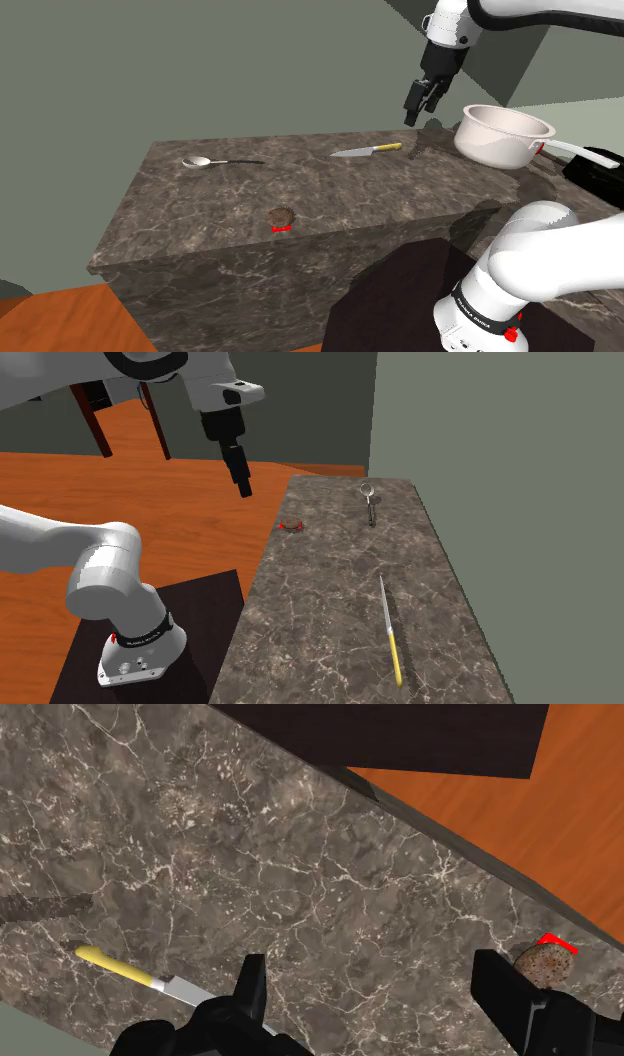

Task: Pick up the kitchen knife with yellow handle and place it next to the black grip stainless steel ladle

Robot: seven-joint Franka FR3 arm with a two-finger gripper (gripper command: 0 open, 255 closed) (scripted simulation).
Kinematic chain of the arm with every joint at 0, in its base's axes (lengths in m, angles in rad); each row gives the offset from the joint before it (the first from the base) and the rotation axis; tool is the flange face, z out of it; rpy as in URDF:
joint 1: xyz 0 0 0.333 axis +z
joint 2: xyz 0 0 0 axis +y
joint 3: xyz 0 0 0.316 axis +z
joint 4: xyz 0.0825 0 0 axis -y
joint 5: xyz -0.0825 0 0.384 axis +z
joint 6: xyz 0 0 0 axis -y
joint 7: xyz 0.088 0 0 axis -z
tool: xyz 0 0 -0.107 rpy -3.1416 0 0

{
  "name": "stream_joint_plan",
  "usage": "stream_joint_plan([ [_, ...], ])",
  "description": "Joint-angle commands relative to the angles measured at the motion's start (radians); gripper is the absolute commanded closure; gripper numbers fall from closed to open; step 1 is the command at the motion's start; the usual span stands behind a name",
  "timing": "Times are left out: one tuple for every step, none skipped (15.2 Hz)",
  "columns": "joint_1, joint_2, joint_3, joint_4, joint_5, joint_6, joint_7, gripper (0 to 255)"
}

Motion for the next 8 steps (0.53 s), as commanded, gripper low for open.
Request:
stream_joint_plan([
  [0.0,0.0,0.0,0.0,0.0,0.0,0.0,0],
  [0.004,0.007,-0.026,-0.015,-0.014,0.022,-0.043,0],
  [0.008,0.016,-0.053,-0.027,-0.028,0.044,-0.086,0],
  [0.012,0.027,-0.079,-0.038,-0.042,0.066,-0.128,0],
  [0.016,0.04,-0.106,-0.048,-0.055,0.088,-0.171,0],
  [0.019,0.055,-0.132,-0.055,-0.067,0.111,-0.213,0],
  [0.023,0.072,-0.158,-0.06,-0.079,0.134,-0.256,0],
  [0.027,0.091,-0.184,-0.064,-0.09,0.158,-0.298,0],
])
